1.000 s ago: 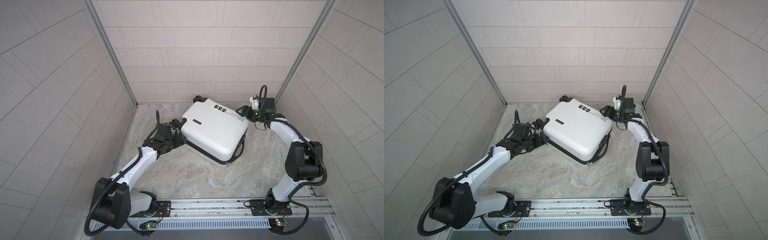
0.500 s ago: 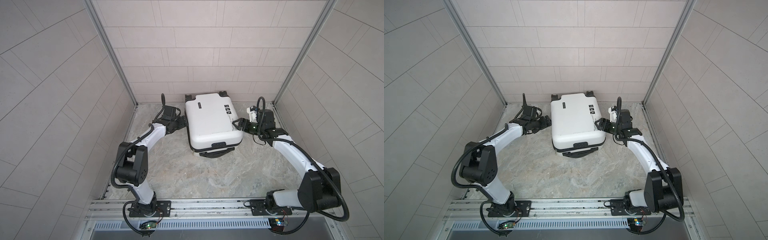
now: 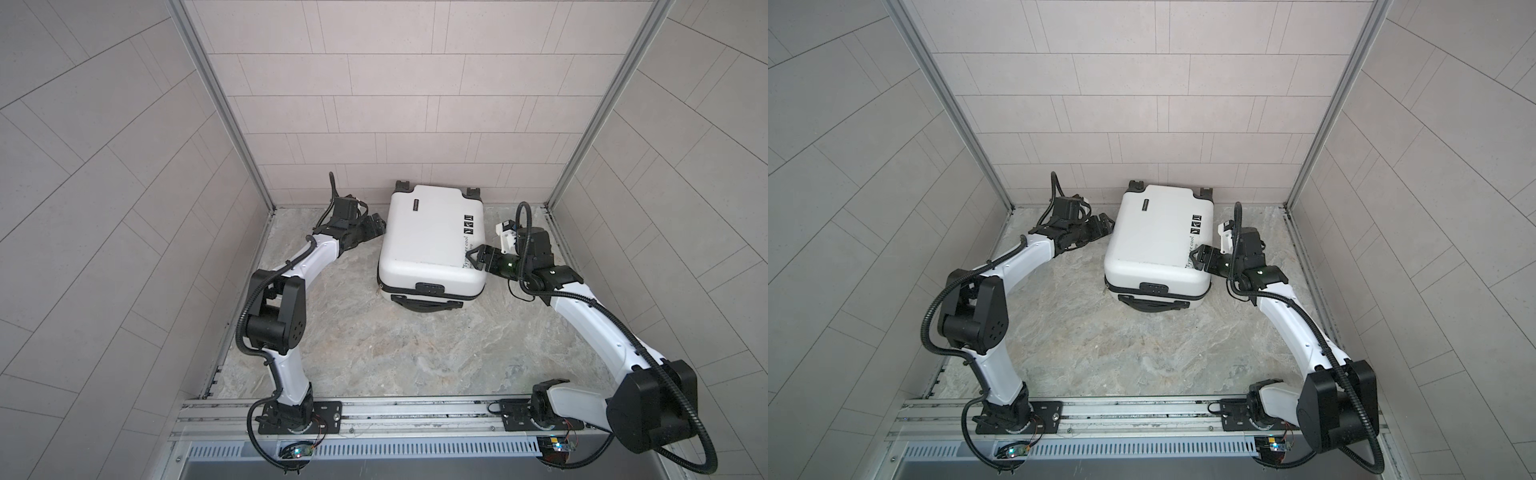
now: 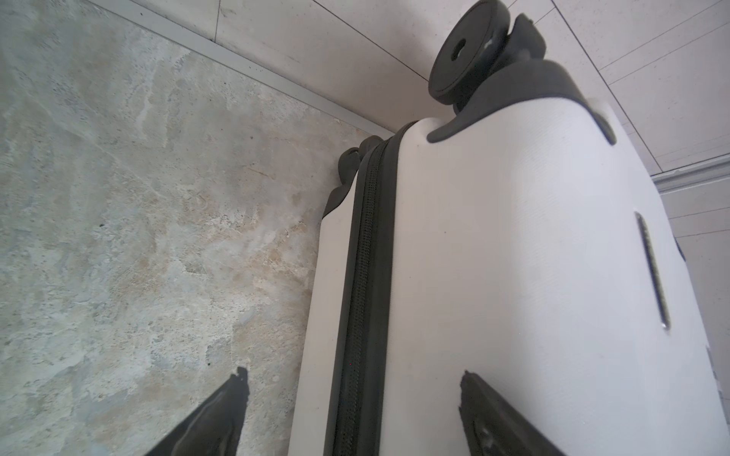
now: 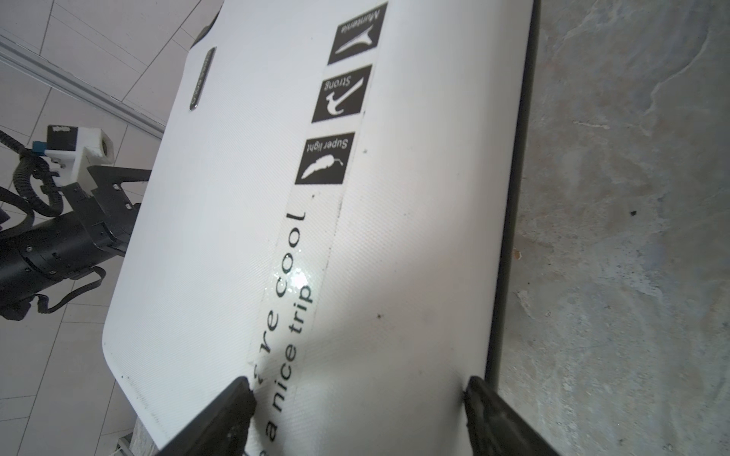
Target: Pack the luggage
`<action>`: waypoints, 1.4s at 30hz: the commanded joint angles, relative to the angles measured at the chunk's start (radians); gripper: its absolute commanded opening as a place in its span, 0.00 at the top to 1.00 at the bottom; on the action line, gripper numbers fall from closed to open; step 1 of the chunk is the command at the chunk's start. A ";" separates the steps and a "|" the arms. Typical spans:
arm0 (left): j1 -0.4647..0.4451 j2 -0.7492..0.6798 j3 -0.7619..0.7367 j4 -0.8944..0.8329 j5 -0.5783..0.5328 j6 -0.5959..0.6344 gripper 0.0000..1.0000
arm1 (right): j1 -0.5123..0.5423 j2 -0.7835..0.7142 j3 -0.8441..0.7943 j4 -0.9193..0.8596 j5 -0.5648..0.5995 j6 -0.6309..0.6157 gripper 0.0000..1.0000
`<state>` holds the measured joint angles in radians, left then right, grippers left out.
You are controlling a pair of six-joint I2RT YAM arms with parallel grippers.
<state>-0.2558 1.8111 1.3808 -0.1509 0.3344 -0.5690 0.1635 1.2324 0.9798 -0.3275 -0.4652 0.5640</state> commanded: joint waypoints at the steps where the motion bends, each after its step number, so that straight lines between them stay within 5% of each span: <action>1: -0.056 -0.118 -0.067 -0.049 0.053 0.102 0.11 | 0.018 0.012 0.043 -0.155 0.039 -0.065 0.14; 8: -0.054 -0.416 -0.313 -0.169 -0.017 0.250 0.11 | 0.018 0.017 0.121 -0.268 0.108 -0.143 0.13; 16: -0.060 -0.733 -0.620 -0.132 -0.045 0.168 0.13 | 0.028 -0.046 0.105 -0.295 0.084 -0.163 0.13; 29: -0.134 -0.622 -0.607 -0.056 -0.003 0.119 0.17 | 0.158 -0.221 -0.021 -0.344 0.068 -0.162 0.25; 42: -0.203 -0.493 -0.514 -0.038 0.021 0.195 0.17 | 0.187 -0.095 -0.011 -0.266 0.225 -0.104 0.33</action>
<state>-0.4465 1.2987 0.8200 -0.2070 0.3523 -0.4088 0.3603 1.1286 0.9360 -0.6327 -0.3027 0.4377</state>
